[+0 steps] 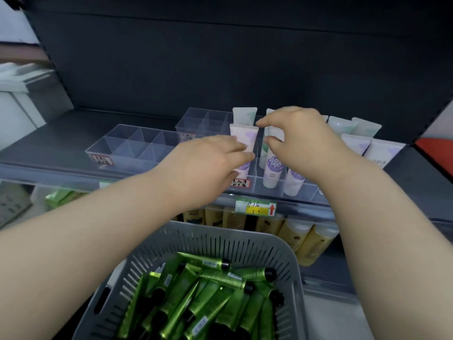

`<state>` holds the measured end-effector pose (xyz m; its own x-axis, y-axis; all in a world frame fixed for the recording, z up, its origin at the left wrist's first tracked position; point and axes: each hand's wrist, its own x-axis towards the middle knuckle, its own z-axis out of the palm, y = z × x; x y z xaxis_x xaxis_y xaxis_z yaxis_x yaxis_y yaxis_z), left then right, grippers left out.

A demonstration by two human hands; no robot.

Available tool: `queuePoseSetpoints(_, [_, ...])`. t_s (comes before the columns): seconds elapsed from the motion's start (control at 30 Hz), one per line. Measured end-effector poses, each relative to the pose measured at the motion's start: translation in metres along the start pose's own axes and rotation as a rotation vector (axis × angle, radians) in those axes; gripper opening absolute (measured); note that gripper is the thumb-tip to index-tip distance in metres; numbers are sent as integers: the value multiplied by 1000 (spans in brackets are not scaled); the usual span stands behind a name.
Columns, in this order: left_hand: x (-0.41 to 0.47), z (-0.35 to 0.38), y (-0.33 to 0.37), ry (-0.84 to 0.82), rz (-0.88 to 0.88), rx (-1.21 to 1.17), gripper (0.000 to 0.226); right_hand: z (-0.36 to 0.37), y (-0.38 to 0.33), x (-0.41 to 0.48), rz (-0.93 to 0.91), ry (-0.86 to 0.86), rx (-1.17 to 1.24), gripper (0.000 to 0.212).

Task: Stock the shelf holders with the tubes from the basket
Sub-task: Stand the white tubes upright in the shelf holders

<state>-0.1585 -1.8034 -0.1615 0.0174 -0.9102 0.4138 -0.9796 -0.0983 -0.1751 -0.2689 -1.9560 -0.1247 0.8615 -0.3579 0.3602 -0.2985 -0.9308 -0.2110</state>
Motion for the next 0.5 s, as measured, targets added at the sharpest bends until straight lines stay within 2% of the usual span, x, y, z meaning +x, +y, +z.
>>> queuePoseSetpoints(0.1, [-35,1,5,-7,-31,-6,42,6,-12,-13,-7,-77,-37,37])
queuePoseSetpoints(0.3, [-123,39,16,-137,-231,-95,48,46,-20,-61,-35,-347,-50,39])
queuePoseSetpoints(0.4, [-165,70,24,-205,-398,-233,49,76,-16,-88,25,-514,-66,41])
queuePoseSetpoints(0.5, [-193,94,34,-382,-547,-350,47,106,-17,-117,148,-655,-39,44])
